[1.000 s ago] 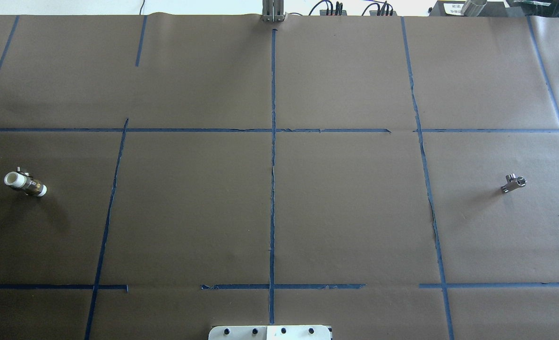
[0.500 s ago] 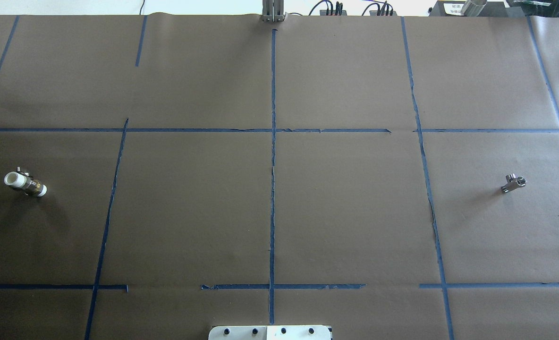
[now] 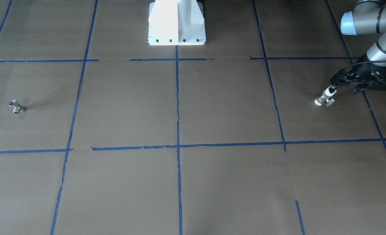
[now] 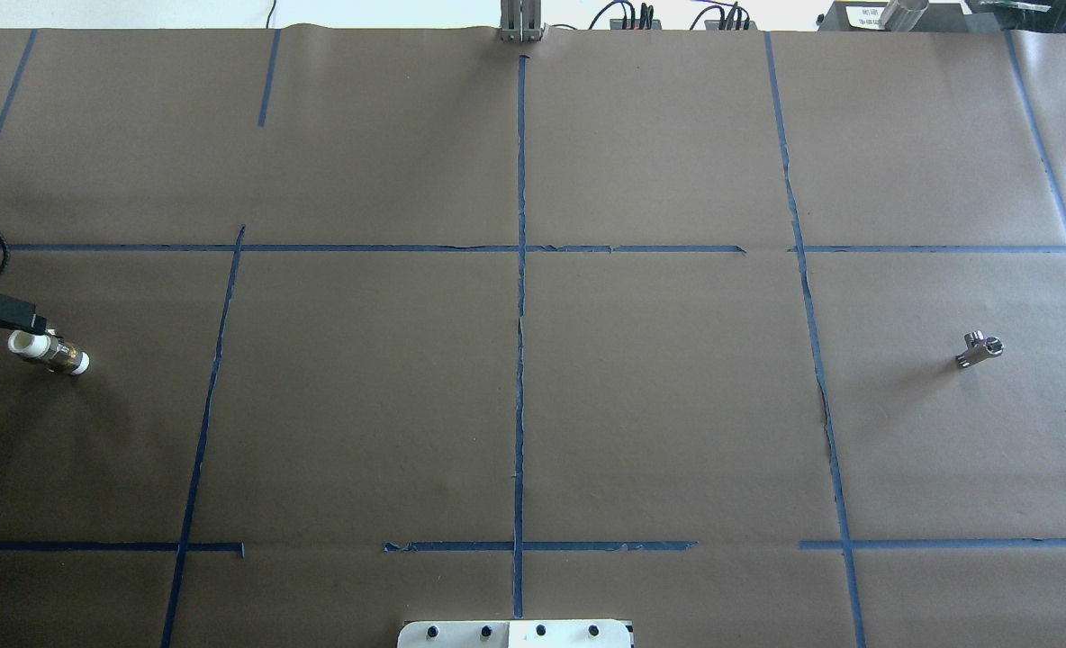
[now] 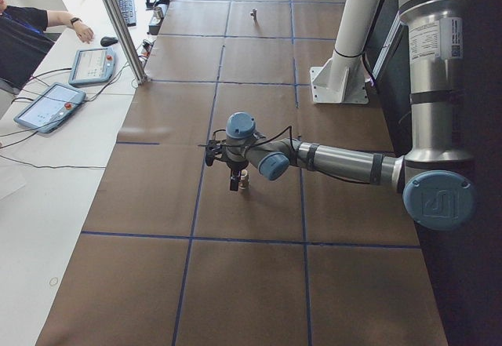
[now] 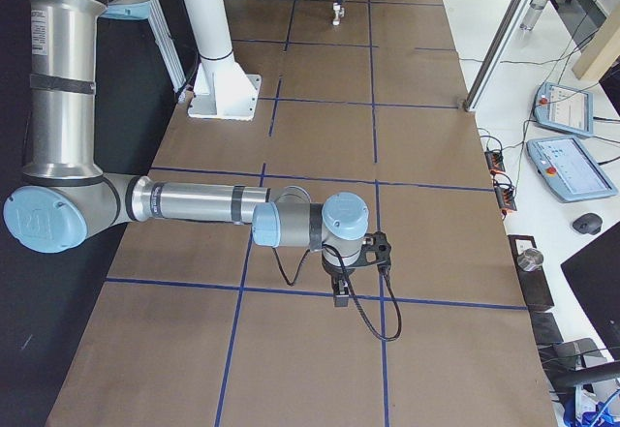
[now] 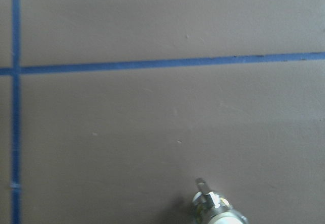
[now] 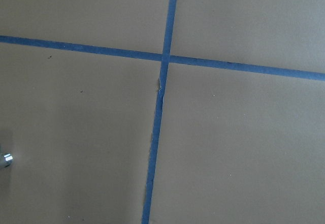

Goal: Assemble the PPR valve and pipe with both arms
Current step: 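Lower the left gripper onto the white PPR fitting and grasp it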

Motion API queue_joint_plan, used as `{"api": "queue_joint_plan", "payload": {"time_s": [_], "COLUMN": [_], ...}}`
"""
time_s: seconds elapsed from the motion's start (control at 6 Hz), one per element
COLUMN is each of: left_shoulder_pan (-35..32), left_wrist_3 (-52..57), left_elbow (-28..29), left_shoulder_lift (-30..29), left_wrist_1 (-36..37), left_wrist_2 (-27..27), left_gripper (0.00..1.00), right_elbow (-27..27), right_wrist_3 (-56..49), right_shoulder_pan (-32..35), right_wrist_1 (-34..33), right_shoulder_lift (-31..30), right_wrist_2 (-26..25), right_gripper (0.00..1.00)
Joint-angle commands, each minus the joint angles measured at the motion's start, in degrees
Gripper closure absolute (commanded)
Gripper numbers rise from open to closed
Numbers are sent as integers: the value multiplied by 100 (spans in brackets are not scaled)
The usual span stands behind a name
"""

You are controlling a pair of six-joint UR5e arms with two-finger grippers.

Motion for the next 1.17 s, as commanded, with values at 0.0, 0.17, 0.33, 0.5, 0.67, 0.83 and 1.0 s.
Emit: {"api": "queue_joint_plan", "payload": {"time_s": [0.0,0.17,0.33,0.5,0.67,0.83,1.0], "left_shoulder_pan": [227,253,288,289,289,289,280], "left_wrist_3": [-89,-80,-80,-63,-54,-54,-37], "left_elbow": [-46,-72,-90,-99,-99,-108,-116], "left_shoulder_lift": [-9,-9,-9,0,0,0,9], "left_wrist_1": [-46,-46,-29,-20,-20,-2,-2], "left_wrist_2": [111,120,155,164,164,155,155], "left_gripper": [0,0,58,95,100,100,100], "right_elbow": [-5,-14,-23,-23,-23,-23,-23], "right_wrist_3": [-9,-9,-9,-9,-9,-9,0], "right_shoulder_pan": [0,0,0,-9,0,-9,-9], "right_wrist_1": [0,0,0,0,0,0,0], "right_shoulder_lift": [0,0,0,0,0,0,0], "right_wrist_2": [-4,-4,-4,-4,-4,-4,4], "right_gripper": [0,0,0,0,0,0,0]}}
